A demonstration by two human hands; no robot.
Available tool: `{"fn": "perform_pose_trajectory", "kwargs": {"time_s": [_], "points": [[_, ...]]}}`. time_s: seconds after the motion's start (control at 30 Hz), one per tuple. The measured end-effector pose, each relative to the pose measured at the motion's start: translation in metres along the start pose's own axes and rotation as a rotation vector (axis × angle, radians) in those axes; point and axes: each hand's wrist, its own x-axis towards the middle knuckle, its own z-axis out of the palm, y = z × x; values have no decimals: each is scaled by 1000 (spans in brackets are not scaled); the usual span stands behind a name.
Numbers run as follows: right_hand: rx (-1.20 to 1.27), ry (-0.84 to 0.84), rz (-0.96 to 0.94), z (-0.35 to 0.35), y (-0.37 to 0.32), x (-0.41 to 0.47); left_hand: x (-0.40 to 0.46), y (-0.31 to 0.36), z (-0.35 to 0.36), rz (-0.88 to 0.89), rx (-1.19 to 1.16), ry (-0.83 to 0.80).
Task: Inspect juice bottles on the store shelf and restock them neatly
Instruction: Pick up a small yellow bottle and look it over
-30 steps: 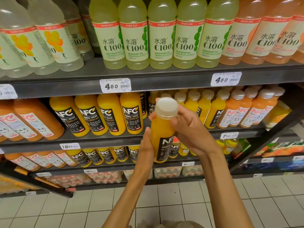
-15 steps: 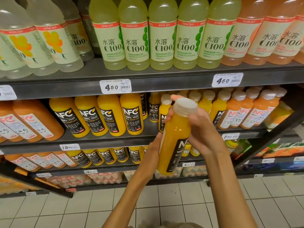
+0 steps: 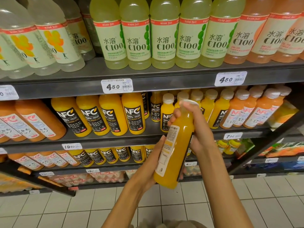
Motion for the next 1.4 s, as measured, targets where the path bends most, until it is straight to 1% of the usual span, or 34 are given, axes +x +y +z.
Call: {"fn": "perform_pose_trajectory", "kwargs": {"time_s": [0.07,0.13,0.17,0.23,0.3,0.33,0.37,0.4,0.47,0.57,0.63,0.67,0.7,0.73,0.8,0.87,0.93,0.97,1.0,1.07,1.13,1.23,1.3,1.33,1.4], "points": [[20,-1,-2,3,3,3,0,-2,2,-13,-102,-62],[-131,52,-27,2,3,6,1,-2,1,1,-141,-91],[-234,97,-42,1,2,9,1,1,0,14,-121,-82],[-345,176,-42,-1,-2,13,1,9,2,41,67,42],[-324,221,-21,-3,-1,14,-1,16,7,45,309,167],[-301,236,-12,-3,-1,14,-2,17,9,43,376,188],[-283,251,-7,-3,0,14,-3,16,9,54,391,198],[-255,268,1,-3,0,13,-4,15,9,76,357,193],[-151,256,6,-5,-2,13,-6,12,3,66,198,114],[49,125,17,-7,-7,13,-7,8,-4,3,31,-29],[92,60,-5,-5,-8,13,-7,8,-2,-40,-43,-129],[93,61,-21,-3,-8,14,-6,8,0,-39,-53,-166],[81,83,-41,-3,-8,15,-6,8,-1,-22,-36,-159],[45,120,-56,-5,-9,16,-7,9,-1,9,19,-106],[-108,194,-73,-9,-9,18,-8,16,0,99,190,61],[-225,229,-55,-11,-7,18,-7,20,0,159,365,194],[-223,279,-43,-10,-4,17,-8,21,0,164,458,257],[-208,303,-42,-10,-3,17,-9,20,1,156,457,262],[-189,318,-36,-10,-2,17,-10,17,1,134,417,239],[-114,287,-7,-11,-1,16,-10,10,0,75,264,145],[11,206,30,-11,-1,15,-11,6,-1,14,113,50],[136,86,20,-10,-3,14,-11,6,0,-76,-31,-47],[162,55,4,-9,-2,14,-11,7,-1,-77,-61,-123],[148,62,1,-9,-2,15,-11,7,-1,-62,-45,-133],[-1,124,-5,-12,-3,17,-10,7,-2,-17,10,-88]]}}
